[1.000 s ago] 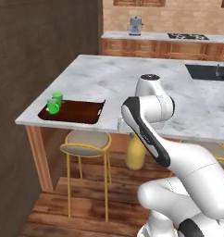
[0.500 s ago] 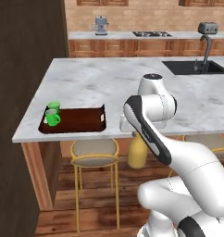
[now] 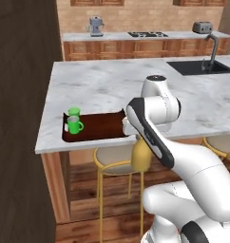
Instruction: There is a tray on the dining counter. Grab the cup, mug, and pitcher and place them on the tray. The pitcher may be placed next to the tray if it cannot fit the tray.
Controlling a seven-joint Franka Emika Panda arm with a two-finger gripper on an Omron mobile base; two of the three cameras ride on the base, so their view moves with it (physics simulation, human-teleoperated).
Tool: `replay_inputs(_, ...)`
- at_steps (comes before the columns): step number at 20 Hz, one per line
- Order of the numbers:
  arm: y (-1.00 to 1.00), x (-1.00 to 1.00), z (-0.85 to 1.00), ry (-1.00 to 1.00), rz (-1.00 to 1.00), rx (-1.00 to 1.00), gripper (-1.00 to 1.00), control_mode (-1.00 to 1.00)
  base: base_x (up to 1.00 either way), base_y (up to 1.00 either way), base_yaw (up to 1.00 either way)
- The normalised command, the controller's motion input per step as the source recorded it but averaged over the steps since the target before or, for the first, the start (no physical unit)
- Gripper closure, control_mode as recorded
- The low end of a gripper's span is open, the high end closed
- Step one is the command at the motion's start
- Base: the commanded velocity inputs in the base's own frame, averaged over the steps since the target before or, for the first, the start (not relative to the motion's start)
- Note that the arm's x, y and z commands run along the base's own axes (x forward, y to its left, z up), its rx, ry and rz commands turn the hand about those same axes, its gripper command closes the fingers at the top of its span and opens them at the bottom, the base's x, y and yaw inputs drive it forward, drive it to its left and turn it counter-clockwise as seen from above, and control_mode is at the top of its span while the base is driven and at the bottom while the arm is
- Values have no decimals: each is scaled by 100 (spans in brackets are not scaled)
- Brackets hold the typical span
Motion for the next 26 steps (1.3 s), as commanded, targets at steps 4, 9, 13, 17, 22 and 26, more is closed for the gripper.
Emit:
replay_inputs(4, 0, 0, 0, 0, 0, 0, 100, 100, 41, 26, -28)
replay_inputs(9, 0, 0, 0, 0, 0, 0, 100, 100, 43, 35, -24)
replay_inputs(13, 0, 0, 0, 0, 0, 0, 100, 100, 42, 55, -16)
replay_inputs(17, 0, 0, 0, 0, 0, 0, 100, 100, 36, 39, -7)
replay_inputs(22, 0, 0, 0, 0, 0, 0, 100, 100, 48, 24, -4)
replay_inputs(26, 0, 0, 0, 0, 0, 0, 100, 100, 50, 19, -1)
